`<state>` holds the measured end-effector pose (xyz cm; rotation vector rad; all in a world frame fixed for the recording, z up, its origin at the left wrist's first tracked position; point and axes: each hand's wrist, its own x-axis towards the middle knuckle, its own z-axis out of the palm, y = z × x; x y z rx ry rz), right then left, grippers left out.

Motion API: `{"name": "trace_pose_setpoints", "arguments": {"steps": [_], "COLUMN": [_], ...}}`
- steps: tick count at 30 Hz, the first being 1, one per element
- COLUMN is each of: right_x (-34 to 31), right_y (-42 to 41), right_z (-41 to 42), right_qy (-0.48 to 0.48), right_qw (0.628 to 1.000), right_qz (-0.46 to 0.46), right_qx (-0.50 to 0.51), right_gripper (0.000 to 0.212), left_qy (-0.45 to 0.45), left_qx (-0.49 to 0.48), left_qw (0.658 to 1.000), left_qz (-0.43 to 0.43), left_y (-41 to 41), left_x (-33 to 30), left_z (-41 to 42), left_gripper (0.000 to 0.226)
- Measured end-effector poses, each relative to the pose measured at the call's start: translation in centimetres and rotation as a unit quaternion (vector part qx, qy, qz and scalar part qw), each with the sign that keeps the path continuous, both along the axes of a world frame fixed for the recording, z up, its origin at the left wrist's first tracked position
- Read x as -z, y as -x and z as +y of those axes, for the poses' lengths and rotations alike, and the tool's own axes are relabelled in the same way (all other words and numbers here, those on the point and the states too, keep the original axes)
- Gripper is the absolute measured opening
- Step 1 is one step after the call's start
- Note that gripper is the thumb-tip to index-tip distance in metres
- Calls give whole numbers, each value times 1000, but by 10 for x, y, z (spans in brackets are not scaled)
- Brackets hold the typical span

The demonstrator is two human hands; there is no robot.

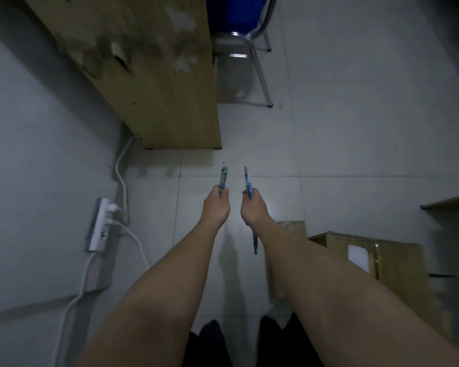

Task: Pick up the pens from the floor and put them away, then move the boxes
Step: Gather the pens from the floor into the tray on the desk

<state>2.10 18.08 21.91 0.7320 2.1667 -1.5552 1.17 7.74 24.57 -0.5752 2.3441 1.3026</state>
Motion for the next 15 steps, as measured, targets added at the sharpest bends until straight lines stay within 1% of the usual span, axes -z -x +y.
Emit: {"name": "trace_pose_setpoints", "arguments": {"steps": [3,6,8,10,12,14,15], "right_x": [-113,-224,-291,-338,-387,-430,-450], "right_y": [5,10,11,14,20,29,38], "right_z": [10,19,25,29,32,28,23], "right_qy": [6,7,10,11,14,37,34], "right_qw": [1000,1000,1000,999,1000,999,999], "right_qz": [-7,-8,-20,-22,-18,0,20], "right_qx": [11,16,19,20,13,28,27], "right_gripper": [23,22,24,23,18,12,12], "left_qy": [-5,-24,-22,-43,-40,7,21], "left_qx": [-7,-36,-54,-69,-70,-48,-38], "left_qw": [1000,999,998,996,997,998,997], "left_qz": [-11,-27,-37,-38,-8,43,58], "left_y": [3,6,8,5,7,13,22], "left_x": [-112,-212,-287,-346,-398,-435,-452], "left_z": [6,13,18,22,20,12,6], "left_gripper": [37,25,19,15,17,28,34]}}
